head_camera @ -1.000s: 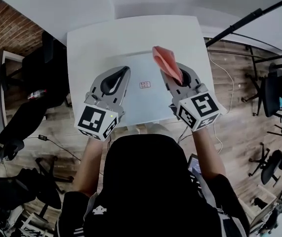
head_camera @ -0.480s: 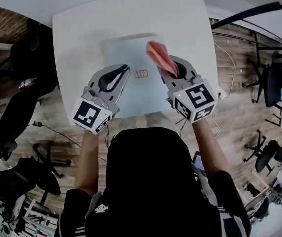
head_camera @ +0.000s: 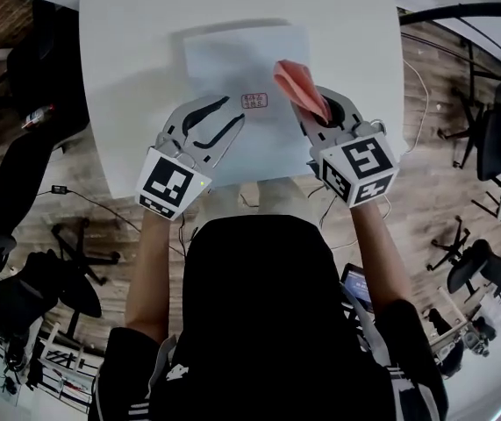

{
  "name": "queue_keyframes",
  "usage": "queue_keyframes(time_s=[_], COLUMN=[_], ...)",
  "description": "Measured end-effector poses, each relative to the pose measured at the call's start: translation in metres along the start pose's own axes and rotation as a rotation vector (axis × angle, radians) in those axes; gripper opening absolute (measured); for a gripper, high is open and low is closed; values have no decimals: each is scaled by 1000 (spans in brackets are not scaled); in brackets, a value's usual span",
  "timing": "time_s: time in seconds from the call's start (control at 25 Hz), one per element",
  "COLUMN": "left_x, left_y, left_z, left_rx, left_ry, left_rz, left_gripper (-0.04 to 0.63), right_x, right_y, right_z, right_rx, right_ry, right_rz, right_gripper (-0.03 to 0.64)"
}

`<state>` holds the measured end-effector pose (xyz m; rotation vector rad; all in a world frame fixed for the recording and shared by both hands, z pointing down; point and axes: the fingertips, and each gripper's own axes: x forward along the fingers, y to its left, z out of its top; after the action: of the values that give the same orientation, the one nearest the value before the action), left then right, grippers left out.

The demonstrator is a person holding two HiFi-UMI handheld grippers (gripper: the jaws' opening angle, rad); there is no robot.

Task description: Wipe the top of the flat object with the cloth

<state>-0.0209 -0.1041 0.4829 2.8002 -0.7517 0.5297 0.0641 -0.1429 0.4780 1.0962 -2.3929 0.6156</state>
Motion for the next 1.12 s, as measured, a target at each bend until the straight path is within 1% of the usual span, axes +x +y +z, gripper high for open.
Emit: queue_keyframes(time_s=[0.08,0.16,0.32,0.44,0.64,0.72,0.84,1.12], left_x=[2,3,3,1,2,2,2,4], left_y=[-3,-7,-16,-22,-29,-28,-29,-29], left_z=[-10,-21,-44,-61,-83,-89,-93,-95], left_rx=[27,46,62,57,95,100,109,130], left_ry=[34,63,126,158,207,216,218,209], left_rz=[-5,-15,-42,-35,-18,-3,7,7], left_gripper=[185,221,273,314,333,337,348,349], right_x=[2,3,3,3,4,4,2,1], right_y=[-2,-4,-5,-5,-5,-4,-2,-1], right_z=[-8,-16,-26,-30,-38,-40,-43,-51], right_rx=[-3,-3,12,16,7,4,-2,-14], right_ry=[16,31,49,61,79,85,97,119], right_rz=[1,0,-2,-3,-1,3,7,7], right_gripper=[48,48,48,48,48,48,48,48])
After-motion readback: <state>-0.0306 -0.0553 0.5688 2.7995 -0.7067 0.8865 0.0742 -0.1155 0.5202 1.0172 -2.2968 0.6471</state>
